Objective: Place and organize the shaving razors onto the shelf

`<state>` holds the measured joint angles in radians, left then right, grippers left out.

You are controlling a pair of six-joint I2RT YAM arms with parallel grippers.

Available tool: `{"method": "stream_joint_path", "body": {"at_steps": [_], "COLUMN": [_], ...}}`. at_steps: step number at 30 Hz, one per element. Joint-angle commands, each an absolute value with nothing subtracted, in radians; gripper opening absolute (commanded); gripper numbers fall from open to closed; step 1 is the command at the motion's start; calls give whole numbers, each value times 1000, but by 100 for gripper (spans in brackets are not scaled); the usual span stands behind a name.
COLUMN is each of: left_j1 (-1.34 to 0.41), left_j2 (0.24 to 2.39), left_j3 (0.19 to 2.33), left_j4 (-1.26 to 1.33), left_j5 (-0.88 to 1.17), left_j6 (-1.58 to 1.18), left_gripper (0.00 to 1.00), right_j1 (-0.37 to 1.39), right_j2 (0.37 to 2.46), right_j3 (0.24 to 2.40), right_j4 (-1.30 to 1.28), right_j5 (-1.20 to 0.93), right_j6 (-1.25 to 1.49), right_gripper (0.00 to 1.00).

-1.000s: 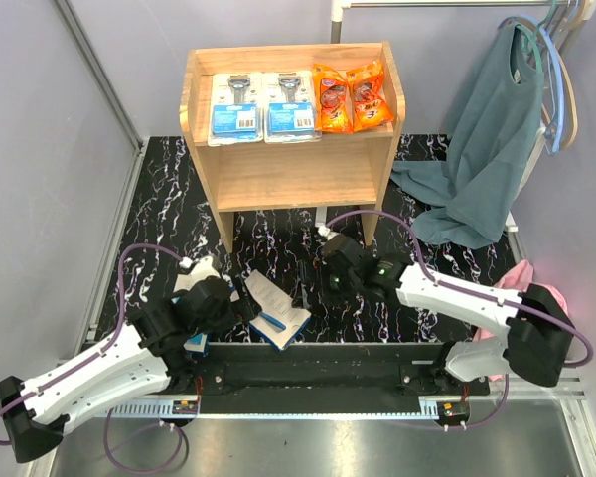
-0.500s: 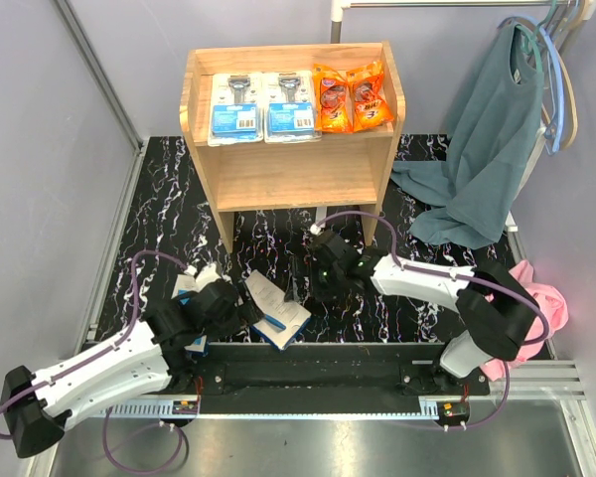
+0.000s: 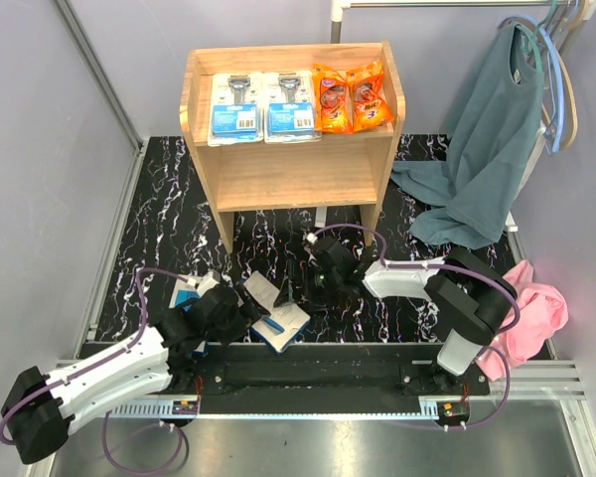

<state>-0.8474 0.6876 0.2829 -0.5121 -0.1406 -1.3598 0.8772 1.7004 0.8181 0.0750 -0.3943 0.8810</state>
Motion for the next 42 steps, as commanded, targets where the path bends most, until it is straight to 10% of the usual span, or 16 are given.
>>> {"method": "stream_joint_path", "body": {"at_steps": [1,42], "left_j1": [-841,-1083], "left_j2": [713,534], "left_j3": [267,293], "left_j4": [-465,-653], "left_j5": [-117,-143], "left_j6": [-1359,-1511], "left_gripper": [89,89], "right_j1": [900,1147], "right_j2": [1666,1612], "right_j3": [804,710], "right_j4": [155,-11], "right_j5": [-463,-210], "right_j6": [954,1241], "right_gripper": [100,100]}}
